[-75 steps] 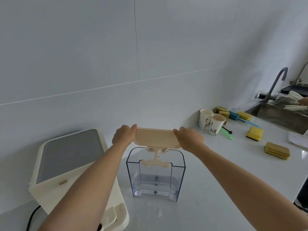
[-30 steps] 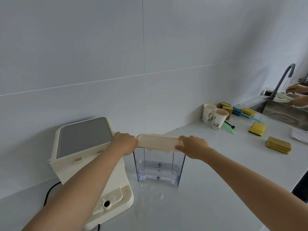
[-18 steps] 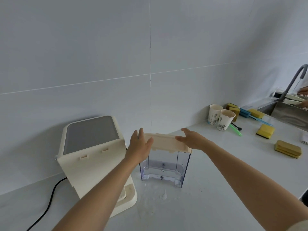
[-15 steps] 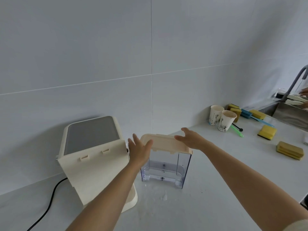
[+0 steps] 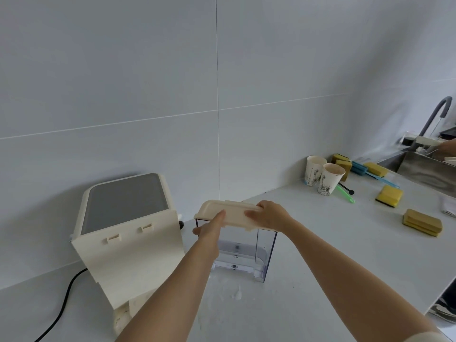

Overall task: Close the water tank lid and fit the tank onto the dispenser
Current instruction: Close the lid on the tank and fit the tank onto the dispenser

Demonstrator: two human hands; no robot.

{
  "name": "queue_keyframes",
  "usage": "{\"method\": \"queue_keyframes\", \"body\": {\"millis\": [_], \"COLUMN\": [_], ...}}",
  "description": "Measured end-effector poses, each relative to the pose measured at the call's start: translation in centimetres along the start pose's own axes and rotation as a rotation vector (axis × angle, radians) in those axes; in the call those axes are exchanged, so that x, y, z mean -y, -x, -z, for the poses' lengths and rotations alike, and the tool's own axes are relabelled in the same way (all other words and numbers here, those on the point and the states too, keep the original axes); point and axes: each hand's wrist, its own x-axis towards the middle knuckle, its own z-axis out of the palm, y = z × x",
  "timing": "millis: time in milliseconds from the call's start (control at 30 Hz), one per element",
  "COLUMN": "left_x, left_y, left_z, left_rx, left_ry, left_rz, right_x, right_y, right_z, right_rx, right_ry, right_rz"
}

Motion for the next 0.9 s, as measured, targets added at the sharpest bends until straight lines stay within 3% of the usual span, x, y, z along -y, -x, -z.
{"method": "queue_keyframes", "body": {"millis": [200, 400, 633, 900], "left_x": [-0.6, -1.8, -2.6, -3.2], "left_y": [-0.4, -0.4, 0.3, 0.5], "left_z": [0.7, 0.4, -0.6, -1.3], "left_rx": [0.112, 0.167, 0.243, 0.27], "left_ry": [-0.063, -0.348, -0.542, -0.714], "left_rz": [0.052, -0.122, -0.286, -0.43], "right_x": [-0.4, -0.2, -0.2, 0.7], "right_y": [0.3, 1.2, 2.6, 3.2], "right_z": [0.2, -0.1, -0.2, -1.4], "right_rx": [0.078, 0.239, 0.406, 0.388], "right_ry": [0.002, -0.09, -0.214, -0.32], "right_rz": [-0.029, -0.125, -0.098, -0.152]}}
